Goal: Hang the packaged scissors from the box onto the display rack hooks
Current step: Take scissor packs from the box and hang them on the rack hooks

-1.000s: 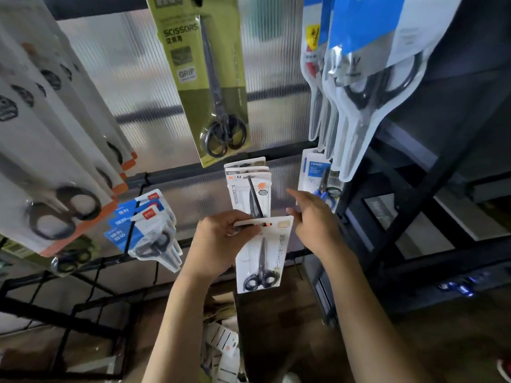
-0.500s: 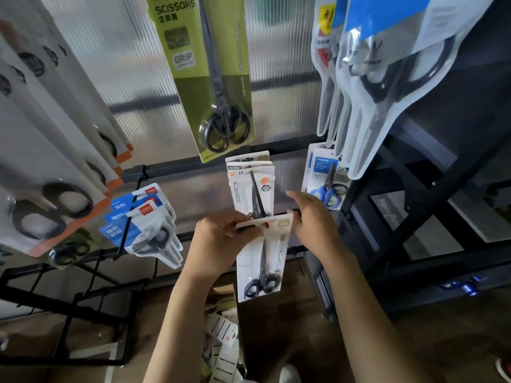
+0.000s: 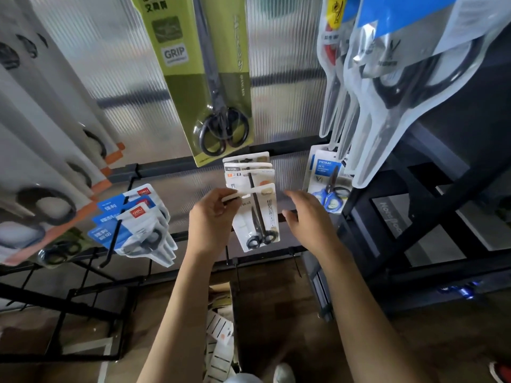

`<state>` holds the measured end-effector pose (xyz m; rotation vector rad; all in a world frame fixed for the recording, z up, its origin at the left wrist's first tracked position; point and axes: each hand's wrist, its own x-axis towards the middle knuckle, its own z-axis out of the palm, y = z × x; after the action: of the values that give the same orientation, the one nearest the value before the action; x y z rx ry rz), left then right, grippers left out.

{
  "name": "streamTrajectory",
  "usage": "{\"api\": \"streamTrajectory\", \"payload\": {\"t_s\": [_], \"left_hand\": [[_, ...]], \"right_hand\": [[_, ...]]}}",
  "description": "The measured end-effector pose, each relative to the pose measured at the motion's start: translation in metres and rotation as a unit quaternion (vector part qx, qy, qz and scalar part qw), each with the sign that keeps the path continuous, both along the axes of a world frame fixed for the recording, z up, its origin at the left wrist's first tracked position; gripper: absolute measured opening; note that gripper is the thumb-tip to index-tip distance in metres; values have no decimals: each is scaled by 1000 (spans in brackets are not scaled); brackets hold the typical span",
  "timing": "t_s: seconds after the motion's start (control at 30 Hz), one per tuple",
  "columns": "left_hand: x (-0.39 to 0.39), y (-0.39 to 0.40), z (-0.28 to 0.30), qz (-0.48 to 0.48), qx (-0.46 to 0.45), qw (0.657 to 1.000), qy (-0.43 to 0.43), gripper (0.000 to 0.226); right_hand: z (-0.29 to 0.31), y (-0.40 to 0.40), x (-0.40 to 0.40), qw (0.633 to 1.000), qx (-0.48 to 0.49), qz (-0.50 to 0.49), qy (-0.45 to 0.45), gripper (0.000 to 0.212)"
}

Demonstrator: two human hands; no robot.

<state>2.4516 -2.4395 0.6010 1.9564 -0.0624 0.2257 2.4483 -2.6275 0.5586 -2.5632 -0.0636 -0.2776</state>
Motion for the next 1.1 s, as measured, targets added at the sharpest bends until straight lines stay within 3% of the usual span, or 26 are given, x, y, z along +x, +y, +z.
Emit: {"api": "streamTrajectory", "payload": {"t_s": [0.2,0.33,0.6,0.83,0.9,1.1], "left_hand": [[13,-3,-6,31,-31,999,9,13],[5,1,-21,78,59,995,13,13],[-54,38,-77,145,136,974,111,30],[-130,108,-147,159,218,923,275,45],[-153,127,-165,164,203,908,327,48],[-211,165,-209,112,237,856,445,57]], "right_hand": [[-10,-5,1,1000,-3,-7,28,44],[-29,3,-3,994,-11,-26,103,43],[-91,51,-47,971,-28,-1,235,45],[-120,125,-92,939,-70,102,322,48],[-127,147,-106,930,-72,132,336,49],[-160,201,-139,887,-145,226,376,45]]}}
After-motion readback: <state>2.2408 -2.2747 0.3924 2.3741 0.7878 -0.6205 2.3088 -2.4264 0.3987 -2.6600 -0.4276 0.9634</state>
